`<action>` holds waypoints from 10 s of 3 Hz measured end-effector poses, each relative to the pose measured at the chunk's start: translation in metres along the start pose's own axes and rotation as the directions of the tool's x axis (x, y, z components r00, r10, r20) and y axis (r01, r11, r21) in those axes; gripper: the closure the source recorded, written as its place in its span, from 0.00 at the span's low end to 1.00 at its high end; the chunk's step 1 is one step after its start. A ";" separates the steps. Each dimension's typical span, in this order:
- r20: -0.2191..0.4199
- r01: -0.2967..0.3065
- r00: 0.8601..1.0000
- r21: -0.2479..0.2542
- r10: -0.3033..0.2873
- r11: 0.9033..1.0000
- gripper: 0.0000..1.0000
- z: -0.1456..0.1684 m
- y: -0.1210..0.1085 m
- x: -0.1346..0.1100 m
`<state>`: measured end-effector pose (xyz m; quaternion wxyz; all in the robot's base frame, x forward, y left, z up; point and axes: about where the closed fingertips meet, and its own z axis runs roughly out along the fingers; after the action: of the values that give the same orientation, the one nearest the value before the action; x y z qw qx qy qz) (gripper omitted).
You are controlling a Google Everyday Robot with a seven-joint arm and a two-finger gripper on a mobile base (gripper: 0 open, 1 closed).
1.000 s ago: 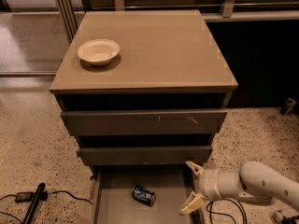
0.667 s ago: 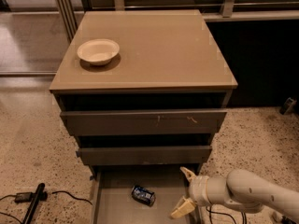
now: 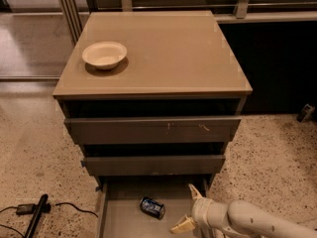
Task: Pick pepsi can from bottom drawer and place on counter
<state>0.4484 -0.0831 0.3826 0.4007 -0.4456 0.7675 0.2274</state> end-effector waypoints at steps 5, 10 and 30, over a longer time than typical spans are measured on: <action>0.063 -0.037 0.997 0.027 0.036 0.999 0.00 0.124 -0.035 0.077; 0.000 0.116 0.993 0.024 -0.116 0.993 0.00 0.220 -0.037 0.116; 0.195 0.736 0.661 0.023 -0.725 0.677 1.00 -0.187 -0.042 -0.171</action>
Offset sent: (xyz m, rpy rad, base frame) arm 0.0422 0.0119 -0.1087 0.1115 0.0089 -0.0031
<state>0.4559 -0.1505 0.6300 0.5159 -0.7036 0.4760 0.1109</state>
